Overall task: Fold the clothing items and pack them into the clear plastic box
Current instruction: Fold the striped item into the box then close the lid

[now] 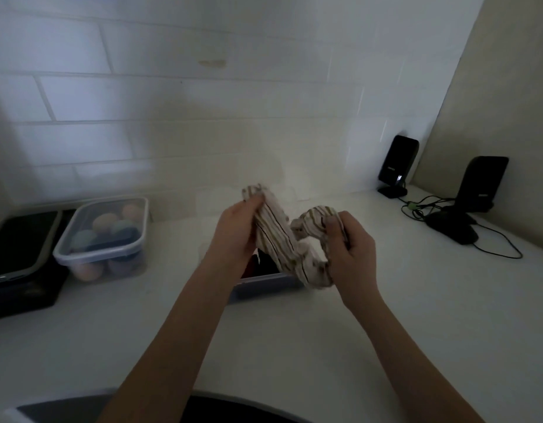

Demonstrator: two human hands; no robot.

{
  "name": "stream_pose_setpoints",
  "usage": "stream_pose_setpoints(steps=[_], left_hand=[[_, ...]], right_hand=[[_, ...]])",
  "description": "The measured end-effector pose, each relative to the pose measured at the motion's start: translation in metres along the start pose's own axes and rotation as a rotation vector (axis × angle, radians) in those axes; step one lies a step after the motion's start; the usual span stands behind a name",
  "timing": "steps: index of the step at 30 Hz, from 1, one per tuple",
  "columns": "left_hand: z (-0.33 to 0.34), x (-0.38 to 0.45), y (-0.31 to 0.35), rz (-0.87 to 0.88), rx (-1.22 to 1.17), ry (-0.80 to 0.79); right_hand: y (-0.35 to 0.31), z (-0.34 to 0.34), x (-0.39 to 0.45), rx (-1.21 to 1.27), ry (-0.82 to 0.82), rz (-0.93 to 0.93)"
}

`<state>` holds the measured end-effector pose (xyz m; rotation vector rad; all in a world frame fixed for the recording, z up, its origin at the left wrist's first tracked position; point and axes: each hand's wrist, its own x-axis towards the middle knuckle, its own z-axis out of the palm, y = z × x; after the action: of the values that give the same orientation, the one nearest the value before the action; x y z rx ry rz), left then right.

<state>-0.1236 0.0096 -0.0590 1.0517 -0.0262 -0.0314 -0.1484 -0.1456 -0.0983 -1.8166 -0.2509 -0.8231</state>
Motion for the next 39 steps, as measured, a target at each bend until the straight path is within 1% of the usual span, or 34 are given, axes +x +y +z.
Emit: stream_pose_setpoints(steps=[2,3,4,6,9,12,13,15,17,19,21,24,26,27,29,32,34,36,39], left_hand=[[-0.003,0.002,0.008,-0.046,-0.373,-0.138],[-0.003,0.001,0.011,-0.049,-0.484,-0.212],[-0.003,0.000,0.013,-0.034,-0.529,-0.270],[0.001,0.000,0.013,0.016,-0.486,-0.324],[0.010,0.002,0.007,0.127,-0.256,-0.265],[0.012,0.001,0.003,0.255,0.159,-0.175],[0.010,0.000,0.002,0.289,0.304,-0.167],[0.008,-0.004,0.002,0.347,0.553,-0.211],[0.008,-0.007,0.005,0.389,0.743,-0.277],[0.008,-0.009,0.008,0.362,0.896,-0.337],[0.006,-0.012,0.009,0.299,0.963,-0.384],[0.004,-0.015,0.008,0.294,0.891,-0.366],[0.004,-0.018,0.008,0.308,0.888,-0.350],[0.006,-0.020,0.008,0.303,0.875,-0.366],[0.006,-0.020,0.003,0.270,0.778,-0.365],[0.009,-0.026,-0.006,0.185,0.593,-0.313],[0.012,-0.030,-0.011,0.163,0.490,-0.372],[0.015,-0.032,-0.016,0.102,0.328,-0.444],[0.020,-0.039,-0.024,-0.059,0.027,-0.553]], right_hand=[[0.001,-0.003,0.003,0.009,0.013,0.053],[0.001,-0.003,0.003,0.013,-0.007,0.069],[0.002,-0.004,0.003,0.020,-0.041,0.078],[0.001,-0.002,0.001,0.012,-0.113,0.064],[-0.006,-0.001,-0.003,0.075,-0.198,0.074],[-0.014,-0.005,-0.001,0.291,-0.271,0.196],[-0.015,-0.007,0.001,0.365,-0.304,0.227],[-0.018,-0.009,0.003,0.554,-0.351,0.291],[-0.017,-0.010,0.004,0.742,-0.406,0.353],[-0.019,-0.011,0.004,0.865,-0.450,0.374],[-0.021,-0.012,0.005,0.953,-0.461,0.361],[-0.022,-0.015,0.007,1.054,-0.428,0.424],[-0.023,-0.016,0.008,1.062,-0.425,0.464],[-0.024,-0.016,0.008,1.055,-0.411,0.478],[-0.020,-0.015,0.009,1.044,-0.373,0.505],[-0.013,-0.015,0.014,0.984,-0.283,0.573],[-0.008,-0.016,0.016,0.912,-0.231,0.600],[-0.007,-0.015,0.016,0.839,-0.265,0.604],[-0.007,-0.014,0.011,0.724,-0.402,0.571]])
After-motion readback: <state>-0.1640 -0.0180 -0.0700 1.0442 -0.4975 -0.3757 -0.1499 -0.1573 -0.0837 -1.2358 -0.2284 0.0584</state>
